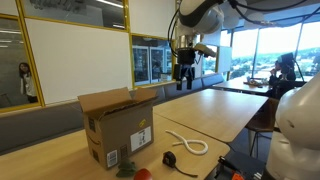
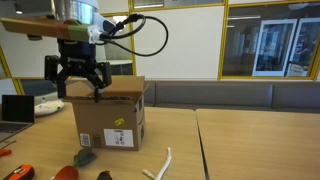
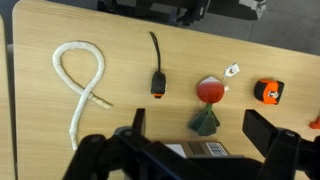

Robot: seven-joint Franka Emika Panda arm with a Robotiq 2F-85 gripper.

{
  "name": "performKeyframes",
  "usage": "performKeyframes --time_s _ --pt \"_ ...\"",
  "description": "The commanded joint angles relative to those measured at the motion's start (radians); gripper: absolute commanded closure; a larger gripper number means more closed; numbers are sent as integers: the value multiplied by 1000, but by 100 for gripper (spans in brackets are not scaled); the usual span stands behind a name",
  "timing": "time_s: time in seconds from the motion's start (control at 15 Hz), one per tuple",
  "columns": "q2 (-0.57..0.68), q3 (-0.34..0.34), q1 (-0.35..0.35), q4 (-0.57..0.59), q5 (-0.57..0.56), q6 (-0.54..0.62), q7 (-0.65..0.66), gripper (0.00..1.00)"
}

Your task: Put the rope, the measuring tape at the right, the turnip plushie and the measuring tape in the box respectively

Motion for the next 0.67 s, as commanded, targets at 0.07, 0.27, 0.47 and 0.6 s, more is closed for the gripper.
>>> performKeyframes --time_s 0.07,0.27,0.47,0.6 --pt "69 41 -24 -119 -57 245 41 0" --pt "171 57 -40 -162 -111 387 88 0" --pt "292 46 -60 -161 -152 500 112 0" --pt "377 36 -79 -141 -170 556 120 0"
